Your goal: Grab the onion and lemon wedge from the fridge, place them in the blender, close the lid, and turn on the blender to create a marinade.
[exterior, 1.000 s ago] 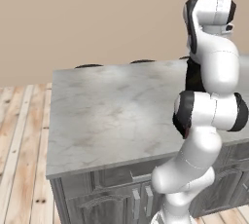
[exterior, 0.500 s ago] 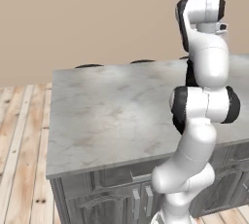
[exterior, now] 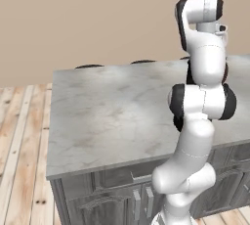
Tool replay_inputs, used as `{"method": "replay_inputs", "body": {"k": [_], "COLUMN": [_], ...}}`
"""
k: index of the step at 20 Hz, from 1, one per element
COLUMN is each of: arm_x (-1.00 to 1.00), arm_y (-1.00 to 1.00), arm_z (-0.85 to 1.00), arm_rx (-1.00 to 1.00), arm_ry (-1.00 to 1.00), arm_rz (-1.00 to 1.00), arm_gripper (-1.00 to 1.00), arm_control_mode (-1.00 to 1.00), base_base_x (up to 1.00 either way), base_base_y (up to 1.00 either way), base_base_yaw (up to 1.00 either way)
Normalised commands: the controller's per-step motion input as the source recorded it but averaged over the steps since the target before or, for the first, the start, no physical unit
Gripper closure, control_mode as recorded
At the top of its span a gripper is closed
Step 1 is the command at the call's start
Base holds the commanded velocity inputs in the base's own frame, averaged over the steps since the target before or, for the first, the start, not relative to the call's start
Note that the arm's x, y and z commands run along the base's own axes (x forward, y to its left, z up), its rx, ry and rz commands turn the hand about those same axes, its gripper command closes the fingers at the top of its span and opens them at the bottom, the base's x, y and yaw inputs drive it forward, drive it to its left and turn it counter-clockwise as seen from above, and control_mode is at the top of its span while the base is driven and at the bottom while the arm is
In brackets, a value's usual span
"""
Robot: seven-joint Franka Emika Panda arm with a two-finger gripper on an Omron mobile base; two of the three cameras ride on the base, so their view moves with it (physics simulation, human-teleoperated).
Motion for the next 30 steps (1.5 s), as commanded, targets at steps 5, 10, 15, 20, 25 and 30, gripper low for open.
{"method": "replay_inputs", "body": {"k": [5, 10, 15, 20, 25, 30], "arm_x": [-0.02, 0.00, 0.00, 0.00, 0.00, 0.00], "arm_y": [0.02, 0.05, 0.01, 0.00, 0.01, 0.00], "arm_z": [-0.29, -0.14, -0.05, -0.45, -0.22, -0.07], "arm_rx": [0.00, 0.00, 0.00, 0.00, 0.00, 0.00], "arm_ry": [-0.03, -0.15, -0.03, -0.20, -0.25, -0.10], "arm_rz": [0.00, 0.00, 0.00, 0.00, 0.00, 0.00], "arm_gripper": [1.00, 1.00, 1.00, 1.00, 1.00, 1.00], "arm_control_mode": [-1.00, -1.00, -1.00, -1.00, -1.00, -1.00], "base_base_x": [0.00, 0.00, 0.00, 0.00, 0.00, 0.00], "base_base_y": [0.00, 0.00, 0.00, 0.00, 0.00, 0.00], "base_base_yaw": [0.00, 0.00, 0.00, 0.00, 0.00, 0.00]}}
